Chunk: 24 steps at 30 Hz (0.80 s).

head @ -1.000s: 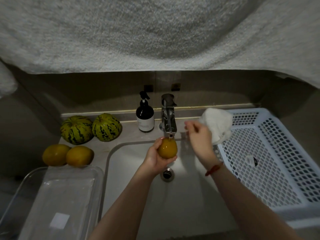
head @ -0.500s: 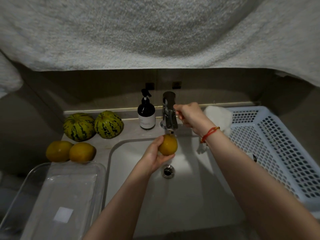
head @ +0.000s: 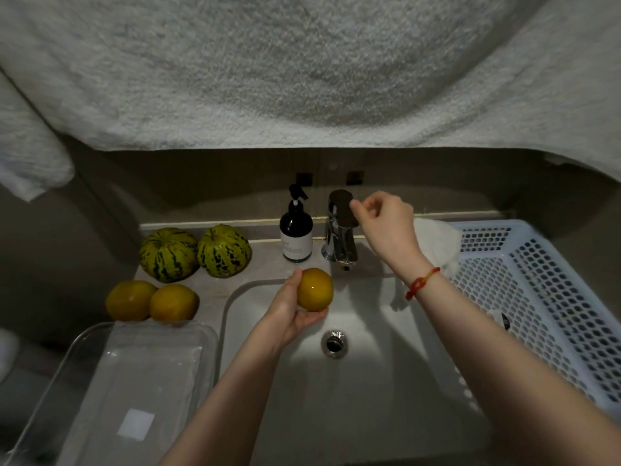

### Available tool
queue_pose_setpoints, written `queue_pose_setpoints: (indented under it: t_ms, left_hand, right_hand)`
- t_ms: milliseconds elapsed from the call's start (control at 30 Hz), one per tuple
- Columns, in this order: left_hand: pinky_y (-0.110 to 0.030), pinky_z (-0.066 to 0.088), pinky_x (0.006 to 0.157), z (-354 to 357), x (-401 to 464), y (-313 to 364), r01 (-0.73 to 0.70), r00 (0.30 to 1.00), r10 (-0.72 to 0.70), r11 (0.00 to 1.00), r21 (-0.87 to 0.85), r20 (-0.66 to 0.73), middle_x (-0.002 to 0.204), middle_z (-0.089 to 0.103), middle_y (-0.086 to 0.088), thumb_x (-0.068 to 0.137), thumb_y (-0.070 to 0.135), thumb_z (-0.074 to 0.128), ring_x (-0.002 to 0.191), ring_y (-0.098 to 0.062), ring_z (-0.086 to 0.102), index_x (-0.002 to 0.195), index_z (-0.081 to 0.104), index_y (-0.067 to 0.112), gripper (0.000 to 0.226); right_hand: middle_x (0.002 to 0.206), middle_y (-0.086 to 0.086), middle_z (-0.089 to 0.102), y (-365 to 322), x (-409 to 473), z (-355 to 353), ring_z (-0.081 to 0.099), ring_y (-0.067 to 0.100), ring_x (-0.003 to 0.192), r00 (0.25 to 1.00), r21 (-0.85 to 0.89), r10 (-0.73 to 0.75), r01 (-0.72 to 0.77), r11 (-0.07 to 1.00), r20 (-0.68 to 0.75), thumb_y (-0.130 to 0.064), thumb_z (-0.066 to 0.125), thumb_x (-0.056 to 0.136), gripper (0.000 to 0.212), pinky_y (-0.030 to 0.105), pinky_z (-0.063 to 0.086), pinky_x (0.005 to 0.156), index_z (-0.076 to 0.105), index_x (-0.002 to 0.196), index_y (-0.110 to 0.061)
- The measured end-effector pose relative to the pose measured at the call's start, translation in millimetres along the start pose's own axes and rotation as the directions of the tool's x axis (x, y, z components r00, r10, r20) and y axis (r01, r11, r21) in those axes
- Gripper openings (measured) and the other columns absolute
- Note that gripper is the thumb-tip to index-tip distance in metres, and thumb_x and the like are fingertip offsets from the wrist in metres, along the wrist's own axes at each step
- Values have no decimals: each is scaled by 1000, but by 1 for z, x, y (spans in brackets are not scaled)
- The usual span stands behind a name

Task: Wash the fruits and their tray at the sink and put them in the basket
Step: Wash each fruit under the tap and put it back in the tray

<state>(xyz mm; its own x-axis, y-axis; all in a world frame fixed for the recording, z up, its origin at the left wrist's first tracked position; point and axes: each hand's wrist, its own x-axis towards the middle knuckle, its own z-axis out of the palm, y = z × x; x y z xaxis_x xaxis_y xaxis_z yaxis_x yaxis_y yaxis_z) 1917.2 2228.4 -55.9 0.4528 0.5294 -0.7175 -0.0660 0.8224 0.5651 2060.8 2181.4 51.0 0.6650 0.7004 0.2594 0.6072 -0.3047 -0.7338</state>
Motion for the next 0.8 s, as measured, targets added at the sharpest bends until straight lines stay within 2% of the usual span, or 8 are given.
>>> queue_pose_setpoints:
  t_ms: [67, 167, 300, 467, 567, 667, 733, 800]
  left_hand:
    - [-47, 49, 77, -4, -3, 11, 10, 1000, -10, 997, -80, 6, 124, 47, -14, 93, 40, 52, 111, -37, 54, 138, 34, 16, 54]
    - [-45, 50, 74, -9, -9, 33, -14, 997, 22, 994, -106, 77, 112, 57, -16, 93, 39, 51, 100, -32, 58, 131, 44, 14, 46]
    - [-45, 51, 80, -5, -13, 59, -85, 989, 100, 987, -134, 106, 102, 60, -16, 92, 28, 56, 91, -31, 60, 123, 48, 12, 36]
    - [-48, 48, 85, 17, -12, 81, -106, 984, 136, 965, -241, 112, 111, 55, -18, 92, 26, 56, 99, -35, 57, 118, 48, 11, 32]
    - [-49, 46, 89, 30, -10, 86, -116, 987, 138, 965, -235, 80, 128, 50, -20, 93, 27, 55, 116, -38, 51, 133, 43, 11, 45]
    - [-49, 42, 92, 40, -7, 87, -160, 985, 169, 972, -173, 34, 140, 43, -19, 94, 24, 54, 125, -38, 46, 141, 37, 15, 50]
    - [-48, 42, 91, 43, -7, 86, -180, 982, 186, 971, -156, 24, 142, 41, -19, 94, 20, 52, 126, -37, 44, 141, 36, 17, 50]
    - [-49, 40, 94, 45, -8, 84, -207, 977, 211, 968, -141, 9, 142, 39, -18, 94, 16, 51, 127, -38, 42, 141, 34, 20, 50]
  right_hand:
    - [60, -12, 47, -13, 5, 2, 43, -3, 58, 996, 13, -78, 78, 997, 31, -24, 61, 90, 14, -3, 31, 51, 64, 82, -13]
    - [68, -8, 54, -35, 17, 10, 47, -4, 62, 984, 12, -137, 136, 991, 110, -19, 60, 90, 17, -5, 33, 55, 70, 96, -6]
    - [96, 12, 66, -58, 42, 29, 64, 18, 84, 959, -91, -93, 121, 988, 268, -21, 61, 90, 24, 18, 47, 73, 69, 101, -2]
    - [115, 18, 60, -75, 72, 55, 60, 30, 104, 880, -324, -11, 186, 928, 474, -30, 66, 86, 42, 30, 49, 84, 60, 113, 1]
    - [118, 19, 61, -77, 83, 62, 58, 30, 110, 851, -377, 3, 229, 897, 525, -28, 72, 81, 48, 36, 49, 93, 59, 117, 1]
    - [108, 16, 65, -76, 91, 67, 63, 24, 95, 828, -386, 46, 210, 898, 559, -27, 73, 80, 43, 34, 52, 88, 63, 110, 0]
    - [85, 10, 67, -76, 95, 70, 60, 15, 65, 820, -342, 89, 136, 930, 566, -25, 73, 80, 31, 30, 54, 73, 65, 98, -1]
    - [67, 3, 59, -75, 97, 75, 55, 10, 52, 826, -309, 129, 57, 949, 549, -22, 74, 80, 20, 26, 53, 64, 61, 80, -6]
